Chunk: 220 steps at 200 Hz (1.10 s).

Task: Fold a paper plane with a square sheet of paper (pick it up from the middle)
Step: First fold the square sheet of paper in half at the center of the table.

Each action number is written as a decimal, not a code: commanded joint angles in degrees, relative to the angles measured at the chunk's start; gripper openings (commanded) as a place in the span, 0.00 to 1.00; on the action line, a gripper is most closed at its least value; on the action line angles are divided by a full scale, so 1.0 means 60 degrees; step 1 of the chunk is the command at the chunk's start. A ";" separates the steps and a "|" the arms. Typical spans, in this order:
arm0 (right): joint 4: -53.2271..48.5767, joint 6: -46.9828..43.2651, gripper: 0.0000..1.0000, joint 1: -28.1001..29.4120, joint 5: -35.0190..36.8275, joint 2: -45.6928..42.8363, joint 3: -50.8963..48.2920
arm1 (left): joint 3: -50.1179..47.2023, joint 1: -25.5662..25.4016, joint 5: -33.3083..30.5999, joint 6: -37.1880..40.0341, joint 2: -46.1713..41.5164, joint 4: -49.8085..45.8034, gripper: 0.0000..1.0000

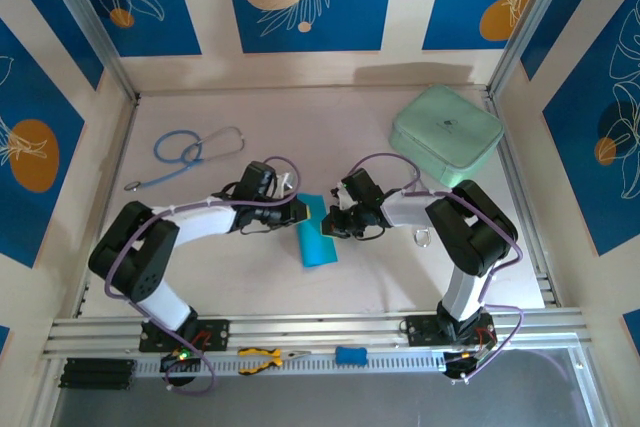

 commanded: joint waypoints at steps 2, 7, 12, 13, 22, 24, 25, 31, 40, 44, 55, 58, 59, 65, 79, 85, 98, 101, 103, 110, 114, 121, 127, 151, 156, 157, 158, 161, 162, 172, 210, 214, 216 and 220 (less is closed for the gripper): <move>-0.1084 -0.0068 0.00 -0.0064 0.0515 0.0348 -0.0195 | 0.0001 -0.0070 0.0279 0.0058 0.0264 0.0162 0.04; -0.1077 -0.0075 0.00 -0.0059 0.0515 0.0351 -0.0195 | -0.0007 -0.0070 0.0245 0.0118 0.0297 0.0102 0.03; -0.1076 -0.0075 0.00 -0.0048 0.0520 0.0348 -0.0193 | -0.0018 -0.0071 0.0216 0.0169 0.0344 0.0040 0.02; -0.1076 -0.0075 0.00 -0.0046 0.0525 0.0348 -0.0187 | -0.0020 -0.0074 0.0218 0.0186 0.0355 0.0020 0.02; -0.1076 -0.0075 0.00 -0.0040 0.0540 0.0348 -0.0187 | -0.0063 -0.0076 0.0158 0.0296 0.0432 -0.0032 0.00; -0.1080 -0.0072 0.00 -0.0043 0.0540 0.0348 -0.0186 | -0.0072 -0.0067 0.0142 0.0318 0.0444 -0.0056 0.00; -0.1078 -0.0074 0.00 -0.0044 0.0542 0.0348 -0.0183 | -0.0084 -0.0065 0.0122 0.0334 0.0456 -0.0072 0.00; -0.1080 -0.0054 0.00 -0.0051 0.0543 0.0348 -0.0209 | -0.0115 -0.0077 0.0053 0.0425 0.0506 -0.0157 0.00; -0.1103 -0.0039 0.00 -0.0043 0.0559 0.0348 -0.0217 | -0.0187 -0.0070 -0.0040 0.0555 0.0599 -0.0257 0.00; -0.1083 -0.0029 0.00 -0.0052 0.0559 0.0348 -0.0224 | -0.0234 -0.0067 -0.0093 0.0614 0.0617 -0.0309 0.00; -0.1076 -0.0013 0.00 -0.0020 0.0559 0.0348 -0.0246 | -0.0364 -0.0063 -0.0327 0.0831 0.0682 -0.0476 0.00; -0.1076 0.0002 0.00 -0.0015 0.0559 0.0348 -0.0254 | -0.0383 -0.0063 -0.0405 0.0899 0.0698 -0.0547 0.00; -0.1076 0.0000 0.00 -0.0015 0.0559 0.0348 -0.0254 | -0.0385 -0.0063 -0.0430 0.0910 0.0707 -0.0574 0.00; -0.1063 0.0011 0.00 0.0000 0.0559 0.0352 -0.0260 | -0.0450 -0.0063 -0.0597 0.1105 0.0728 -0.0712 0.00; -0.1049 0.0044 0.00 0.0043 0.0555 0.0347 -0.0282 | -0.0725 -0.0055 -0.1177 0.1466 0.0675 -0.0864 0.00; -0.1045 0.0057 0.00 0.0066 0.0566 0.0349 -0.0291 | -0.0866 -0.0059 -0.1405 0.1589 0.0672 -0.0850 0.00; -0.1003 0.0084 0.00 0.0115 0.0555 0.0348 -0.0323 | -0.1024 -0.0062 -0.1668 0.1854 0.0753 -0.0895 0.00; -0.0990 0.0098 0.00 0.0128 0.0562 0.0348 -0.0324 | -0.1039 -0.0060 -0.1670 0.1902 0.0774 -0.0912 0.00; -0.0996 0.0103 0.00 0.0131 0.0571 0.0348 -0.0330 | -0.1045 -0.0059 -0.1662 0.1936 0.0783 -0.0921 0.00; -0.0996 0.0115 0.00 0.0155 0.0574 0.0348 -0.0344 | -0.1110 -0.0054 -0.1637 0.1996 0.0783 -0.0869 0.00; -0.0981 0.0135 0.00 0.0161 0.0586 0.0348 -0.0355 | -0.1144 -0.0063 -0.1651 0.2001 0.0758 -0.0838 0.00; -0.0962 0.0143 0.00 0.0171 0.0587 0.0351 -0.0356 | -0.1191 -0.0053 -0.1670 0.1987 0.0702 -0.0789 0.00; -0.0959 0.0159 0.00 0.0176 0.0588 0.0348 -0.0367 | -0.1186 -0.0050 -0.1657 0.1965 0.0635 -0.0777 0.00; -0.0998 0.0187 0.00 0.0205 0.0635 0.0333 -0.0345 | -0.0901 -0.0058 -0.1451 0.1609 0.0120 -0.1002 0.00; -0.1002 0.0188 0.00 0.0206 0.0667 0.0333 -0.0356 | -0.0814 -0.0050 -0.1451 0.1469 -0.0023 -0.1113 0.00; -0.1003 0.0188 0.00 0.0205 0.0664 0.0333 -0.0356 | -0.0799 -0.0049 -0.1450 0.1444 -0.0063 -0.1135 0.00; -0.1010 0.0188 0.00 0.0205 0.0670 0.0326 -0.0356 | -0.0791 -0.0049 -0.1450 0.1425 -0.0091 -0.1161 0.00; -0.1017 0.0188 0.00 0.0205 0.0676 0.0312 -0.0356 | -0.0731 -0.0056 -0.1430 0.1347 -0.0162 -0.1217 0.00; -0.1017 0.0188 0.00 0.0205 0.0683 0.0315 -0.0356 | -0.0713 -0.0052 -0.1418 0.1317 -0.0184 -0.1231 0.00; -0.1027 0.0201 0.00 0.0209 0.0702 0.0291 -0.0362 | -0.0610 -0.0077 -0.1219 0.1000 -0.0443 -0.1209 0.00; -0.0997 0.0216 0.00 0.0220 0.0700 0.0276 -0.0392 | -0.0577 -0.0191 -0.0552 0.0143 -0.0784 -0.0847 0.00; -0.0998 0.0221 0.00 0.0220 0.0704 0.0274 -0.0400 | -0.0599 -0.0199 -0.0532 0.0098 -0.0787 -0.0816 0.00; -0.0998 0.0218 0.00 0.0220 0.0702 0.0282 -0.0400 | -0.0605 -0.0211 -0.0521 0.0093 -0.0791 -0.0790 0.00; -0.0992 0.0214 0.00 0.0221 0.0705 0.0275 -0.0393 | -0.0620 -0.0238 -0.0513 0.0053 -0.0792 -0.0756 0.00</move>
